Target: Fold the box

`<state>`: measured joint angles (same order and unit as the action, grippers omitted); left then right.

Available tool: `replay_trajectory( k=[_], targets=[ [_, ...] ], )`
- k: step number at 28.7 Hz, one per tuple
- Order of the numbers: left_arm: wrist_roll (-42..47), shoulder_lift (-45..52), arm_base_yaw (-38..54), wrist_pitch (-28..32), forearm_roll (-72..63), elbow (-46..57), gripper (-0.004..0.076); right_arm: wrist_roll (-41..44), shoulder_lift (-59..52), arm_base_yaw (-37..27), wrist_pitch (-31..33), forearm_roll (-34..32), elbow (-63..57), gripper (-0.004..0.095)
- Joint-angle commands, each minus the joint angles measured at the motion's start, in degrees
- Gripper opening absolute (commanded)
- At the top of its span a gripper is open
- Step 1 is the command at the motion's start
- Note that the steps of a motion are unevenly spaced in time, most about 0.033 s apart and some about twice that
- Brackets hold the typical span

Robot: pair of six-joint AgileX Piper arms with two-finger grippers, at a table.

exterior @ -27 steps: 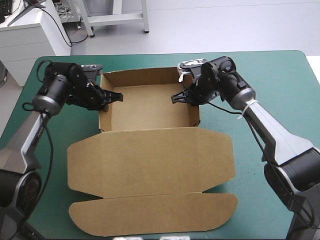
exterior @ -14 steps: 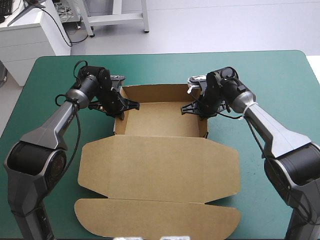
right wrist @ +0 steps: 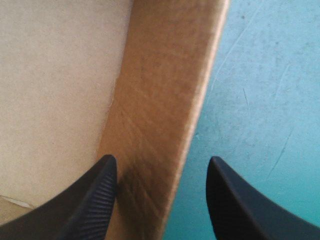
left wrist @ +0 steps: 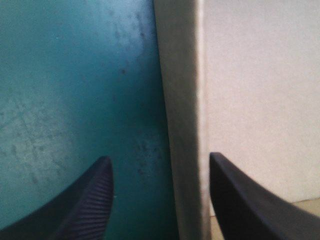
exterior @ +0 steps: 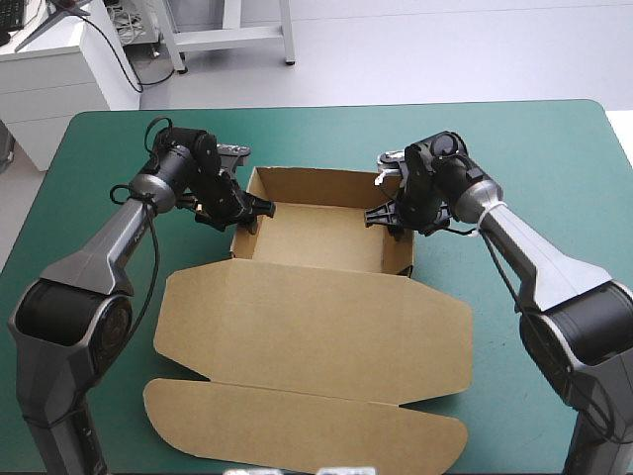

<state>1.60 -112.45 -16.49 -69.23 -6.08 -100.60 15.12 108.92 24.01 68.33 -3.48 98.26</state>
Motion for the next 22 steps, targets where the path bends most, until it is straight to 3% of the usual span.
replay_trajectory(
  k=[1, 8, 14, 18, 22],
  targets=[
    [-2.42, 3.13, -0.16, 0.61, -3.68, -1.88, 0.0541, 0.01, -3.04, -0.21, -0.32, -1.17, 1.76, 0.0515],
    [-2.42, 3.13, -0.16, -4.65, -4.83, -10.0, 0.0536, -1.91, -3.14, -0.21, 3.4, -2.02, 10.37, 0.0511],
    [-2.42, 4.84, -0.16, -5.01, -4.85, -22.08, 0.0512, -3.13, -6.22, -0.21, 3.39, -2.95, 18.86, 0.0511],
    [-3.45, 7.38, -0.16, -5.01, -3.0, -29.65, 0.0424, 0.75, -9.63, -0.21, 3.39, -1.78, 20.62, 0.0509],
    [-4.98, 12.12, -0.16, -5.01, 3.53, -31.21, 0.0251, 1.17, -11.81, -1.35, 3.39, -0.54, 20.49, 0.051]
  ],
)
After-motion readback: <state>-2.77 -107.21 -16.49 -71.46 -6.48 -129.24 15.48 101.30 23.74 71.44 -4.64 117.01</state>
